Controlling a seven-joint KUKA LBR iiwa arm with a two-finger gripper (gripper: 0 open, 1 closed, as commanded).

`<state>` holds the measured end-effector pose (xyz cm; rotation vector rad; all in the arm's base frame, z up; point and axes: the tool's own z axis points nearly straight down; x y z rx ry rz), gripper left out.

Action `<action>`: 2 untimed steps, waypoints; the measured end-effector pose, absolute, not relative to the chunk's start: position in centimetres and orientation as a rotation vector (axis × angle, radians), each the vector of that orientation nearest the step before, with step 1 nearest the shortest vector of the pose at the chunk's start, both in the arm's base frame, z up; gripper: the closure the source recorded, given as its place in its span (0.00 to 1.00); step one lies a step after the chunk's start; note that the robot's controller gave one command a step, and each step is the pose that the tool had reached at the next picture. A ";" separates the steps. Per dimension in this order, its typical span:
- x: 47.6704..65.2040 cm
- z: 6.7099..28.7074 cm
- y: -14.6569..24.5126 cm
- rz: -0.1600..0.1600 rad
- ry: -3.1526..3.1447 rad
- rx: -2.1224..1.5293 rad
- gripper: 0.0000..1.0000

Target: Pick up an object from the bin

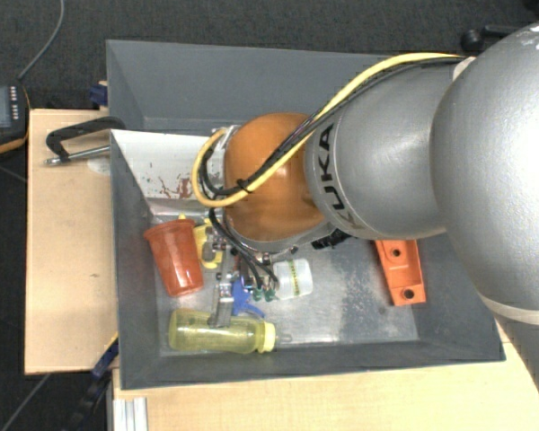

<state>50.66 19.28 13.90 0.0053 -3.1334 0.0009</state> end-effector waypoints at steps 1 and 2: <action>50.9 14.4 19.2 -0.002 -3.142 0.001 0.00; 51.5 9.2 12.9 -0.004 -3.131 0.231 0.00</action>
Offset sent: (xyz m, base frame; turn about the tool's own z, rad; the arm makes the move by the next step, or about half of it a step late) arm 0.0094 -0.0912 -0.0690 -0.1933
